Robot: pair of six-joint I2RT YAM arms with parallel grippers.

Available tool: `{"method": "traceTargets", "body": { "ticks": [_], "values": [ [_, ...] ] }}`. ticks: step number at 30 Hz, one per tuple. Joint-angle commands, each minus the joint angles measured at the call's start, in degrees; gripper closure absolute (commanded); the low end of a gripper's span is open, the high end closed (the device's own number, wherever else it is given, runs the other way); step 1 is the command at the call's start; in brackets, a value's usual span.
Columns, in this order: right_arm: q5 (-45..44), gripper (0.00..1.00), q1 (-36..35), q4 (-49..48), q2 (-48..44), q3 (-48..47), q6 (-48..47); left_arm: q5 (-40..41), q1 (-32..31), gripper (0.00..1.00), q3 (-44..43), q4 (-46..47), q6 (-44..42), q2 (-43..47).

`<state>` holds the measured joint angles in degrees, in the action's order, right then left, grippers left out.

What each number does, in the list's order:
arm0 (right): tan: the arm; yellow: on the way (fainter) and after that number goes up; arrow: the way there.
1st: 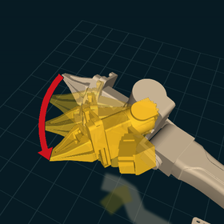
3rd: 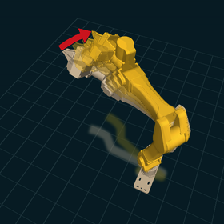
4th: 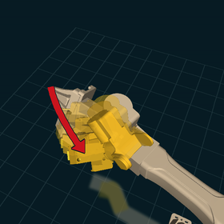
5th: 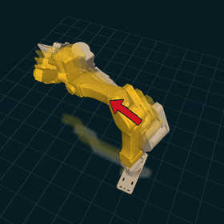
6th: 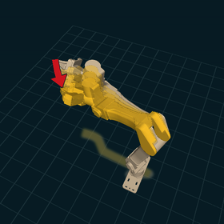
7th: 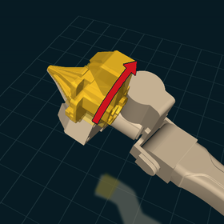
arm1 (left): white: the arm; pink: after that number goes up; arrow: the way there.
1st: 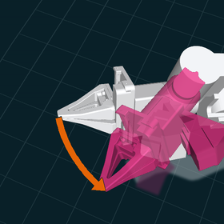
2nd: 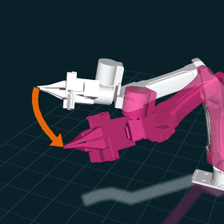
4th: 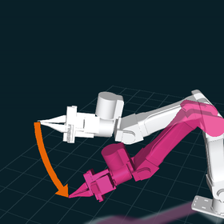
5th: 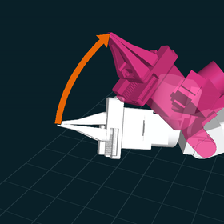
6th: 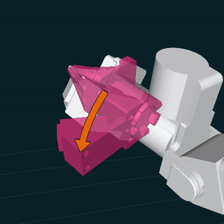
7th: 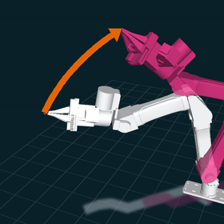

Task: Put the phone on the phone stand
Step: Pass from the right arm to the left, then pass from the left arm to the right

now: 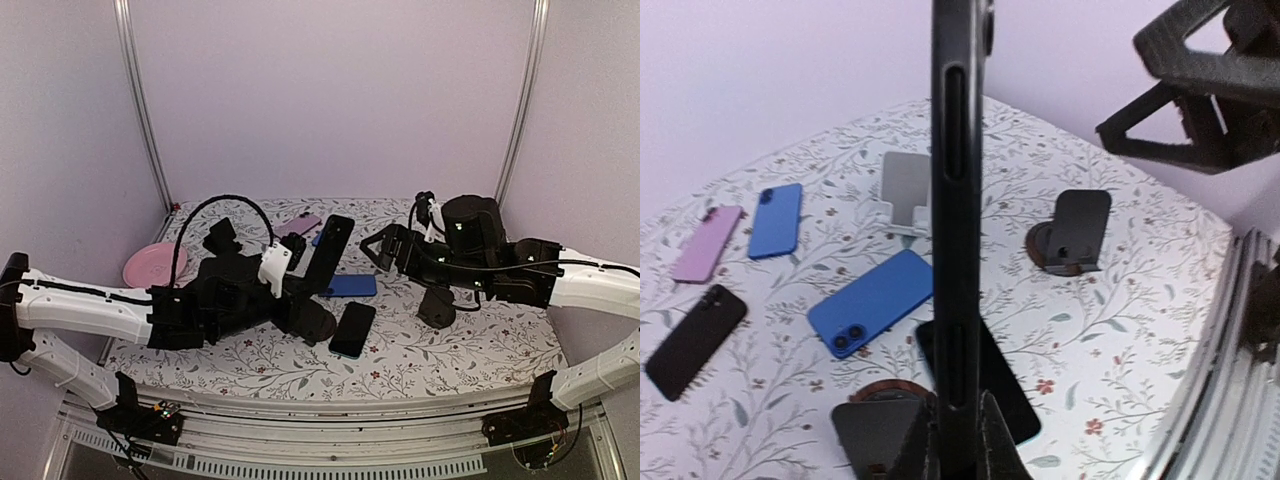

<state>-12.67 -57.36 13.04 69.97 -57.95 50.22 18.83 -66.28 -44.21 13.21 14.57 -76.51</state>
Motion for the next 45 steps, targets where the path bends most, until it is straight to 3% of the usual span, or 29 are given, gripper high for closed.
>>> {"method": "traceTargets", "body": {
  "ticks": [1, 7, 12, 17, 20, 22, 30, 37, 45],
  "values": [
    [5.52, 0.04, 0.06, -2.86, -4.96, 2.84, 1.75, 19.30, -4.89, 1.00, 1.63, 3.11, -11.36, 2.10],
    [7.75, 0.10, 0.10, -5.68, -9.56, 5.90, 3.84, 38.46, -12.07, 1.00, 5.71, 17.05, -28.20, -0.70],
    [9.06, 0.14, 0.07, -7.23, -10.65, 7.95, 5.97, 46.26, -16.00, 1.00, 8.32, 38.04, -46.17, -5.43],
    [12.46, 0.14, 0.06, -9.55, -10.10, 9.11, 7.68, 49.28, -18.84, 1.00, 9.91, 64.92, -71.13, -14.37],
    [14.40, 0.14, 0.13, -9.77, -9.78, 8.72, 7.06, 50.56, -20.01, 1.00, 8.51, 89.75, -90.61, -22.98],
    [14.94, 0.14, 0.06, -9.94, -10.01, 8.87, 7.16, 51.11, -20.06, 1.00, 5.96, 91.09, -96.11, -27.58],
    [14.41, 0.17, -0.37, -11.76, -9.79, 12.50, 9.70, 50.20, -20.73, 1.00, 1.27, 91.11, -98.11, -32.22],
    [9.25, 0.21, -1.35, -13.40, -12.97, 17.24, 13.40, 50.58, -20.49, 1.00, -0.10, 91.11, -99.28, -33.82],
    [0.39, 0.31, -8.24, -17.84, -11.28, 19.53, 19.35, 52.29, -19.55, 1.00, -3.77, 91.07, -100.87, -37.70]
  ]
}}
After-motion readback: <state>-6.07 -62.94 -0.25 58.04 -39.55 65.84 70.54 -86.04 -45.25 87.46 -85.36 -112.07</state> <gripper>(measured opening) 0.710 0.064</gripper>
